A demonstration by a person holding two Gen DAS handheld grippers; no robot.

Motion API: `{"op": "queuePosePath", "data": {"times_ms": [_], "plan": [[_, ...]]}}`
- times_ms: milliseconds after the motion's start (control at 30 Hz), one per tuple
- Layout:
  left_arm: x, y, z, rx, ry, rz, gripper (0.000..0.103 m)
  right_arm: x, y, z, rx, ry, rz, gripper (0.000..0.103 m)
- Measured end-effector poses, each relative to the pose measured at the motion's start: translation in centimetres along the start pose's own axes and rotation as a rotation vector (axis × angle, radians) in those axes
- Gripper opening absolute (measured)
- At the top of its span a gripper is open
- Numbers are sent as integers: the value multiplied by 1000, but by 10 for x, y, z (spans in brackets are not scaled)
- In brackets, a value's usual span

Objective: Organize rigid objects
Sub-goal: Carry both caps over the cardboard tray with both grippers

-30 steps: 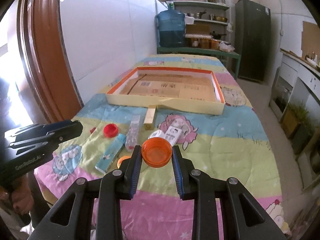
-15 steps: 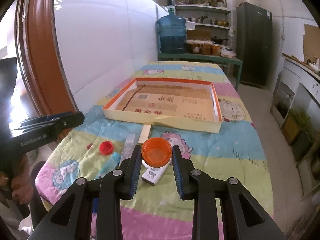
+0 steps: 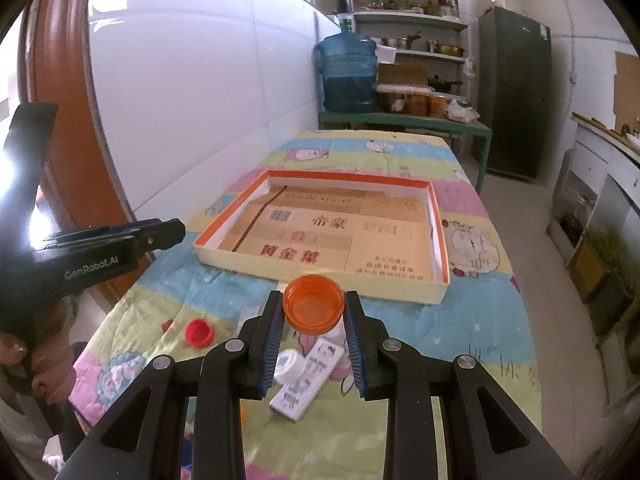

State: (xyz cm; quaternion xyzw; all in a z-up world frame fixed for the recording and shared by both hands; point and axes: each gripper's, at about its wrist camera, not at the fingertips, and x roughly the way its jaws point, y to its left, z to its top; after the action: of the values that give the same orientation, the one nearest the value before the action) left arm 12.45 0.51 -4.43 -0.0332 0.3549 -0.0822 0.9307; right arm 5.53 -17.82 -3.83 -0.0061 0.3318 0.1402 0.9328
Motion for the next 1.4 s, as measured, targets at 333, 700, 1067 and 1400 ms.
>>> {"op": "queuePosePath", "data": {"times_ms": [333, 700, 1067, 1400], "plan": [[28, -6, 29, 36, -16, 24, 30, 29, -16, 32, -33, 16, 3, 30], [71, -1, 54, 43, 25, 44, 30, 71, -30, 69, -85, 48, -2, 30], [127, 8, 70, 17, 122, 31, 30, 126, -43, 84, -67, 134, 20, 30], [165, 14, 67, 20, 184, 25, 30, 173, -55, 89, -34, 220, 19, 30]]}}
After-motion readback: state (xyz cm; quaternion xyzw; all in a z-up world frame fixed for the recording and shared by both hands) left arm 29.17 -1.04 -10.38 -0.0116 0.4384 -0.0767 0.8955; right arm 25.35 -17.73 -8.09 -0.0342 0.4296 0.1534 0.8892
